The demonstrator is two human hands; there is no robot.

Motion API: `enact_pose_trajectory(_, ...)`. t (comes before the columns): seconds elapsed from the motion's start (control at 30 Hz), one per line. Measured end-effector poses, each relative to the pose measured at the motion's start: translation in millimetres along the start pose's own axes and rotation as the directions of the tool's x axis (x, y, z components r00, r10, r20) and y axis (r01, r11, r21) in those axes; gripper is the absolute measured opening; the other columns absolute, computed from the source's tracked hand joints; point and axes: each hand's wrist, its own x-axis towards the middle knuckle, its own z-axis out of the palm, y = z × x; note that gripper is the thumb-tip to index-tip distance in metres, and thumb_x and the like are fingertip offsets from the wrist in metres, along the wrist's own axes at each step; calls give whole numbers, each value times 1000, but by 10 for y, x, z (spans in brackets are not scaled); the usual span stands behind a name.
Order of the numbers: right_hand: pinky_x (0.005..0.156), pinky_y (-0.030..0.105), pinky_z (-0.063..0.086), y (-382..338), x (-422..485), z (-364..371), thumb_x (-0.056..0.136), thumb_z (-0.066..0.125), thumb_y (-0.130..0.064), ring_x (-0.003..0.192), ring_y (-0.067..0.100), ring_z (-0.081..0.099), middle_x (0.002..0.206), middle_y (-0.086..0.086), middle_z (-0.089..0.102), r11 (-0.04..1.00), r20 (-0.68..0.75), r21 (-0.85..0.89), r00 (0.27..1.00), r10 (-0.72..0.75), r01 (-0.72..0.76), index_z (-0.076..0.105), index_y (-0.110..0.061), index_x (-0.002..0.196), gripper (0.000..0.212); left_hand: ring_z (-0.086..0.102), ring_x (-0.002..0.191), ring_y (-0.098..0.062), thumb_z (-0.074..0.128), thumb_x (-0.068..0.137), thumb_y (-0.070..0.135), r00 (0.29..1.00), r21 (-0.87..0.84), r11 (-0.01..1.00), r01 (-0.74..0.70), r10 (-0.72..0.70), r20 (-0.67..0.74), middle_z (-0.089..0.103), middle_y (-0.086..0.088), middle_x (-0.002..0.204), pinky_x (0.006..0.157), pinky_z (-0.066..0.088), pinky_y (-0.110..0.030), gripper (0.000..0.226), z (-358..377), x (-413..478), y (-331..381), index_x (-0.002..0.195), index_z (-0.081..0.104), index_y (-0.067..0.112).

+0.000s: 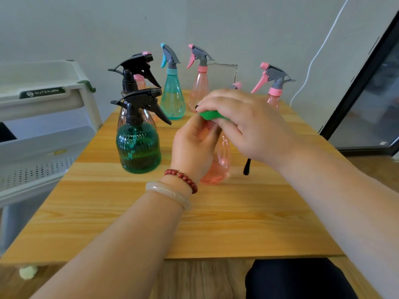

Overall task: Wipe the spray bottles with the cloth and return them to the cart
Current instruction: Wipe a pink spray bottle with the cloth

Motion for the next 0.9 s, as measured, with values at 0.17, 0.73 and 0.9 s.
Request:
enact_pose_trajectory(0.17,91,41,51,133,17,-35,91,49,-1,108,19,59,119,4,64,990,-174,2,975,137,-139,65,-8,117,31,66,84,-12,68,92,20,1000,30,1000,5,-6,14,66,13,82,79,58,-39,12,8,13,8,93,63,31)
enact_pose_trajectory(0.73,98,37,48,46,-60,146,92,49,2,113,27,61,122,9,65,999,-211,-49,978,2,-13,66,-3,117,31,62,79,5,64,94,13,999,39,999,-35,34,16,65,15,82,75,50,-15,11,-24,-12,26,95,63,24)
enact_pose_trajectory(0.9,93,43,52,125,-43,177,93,50,1,112,24,61,121,9,65,977,-417,24,886,202,-211,64,-3,121,32,65,89,0,63,95,21,999,39,999,7,-9,51,69,12,91,79,52,-15,12,-40,5,31,105,64,27)
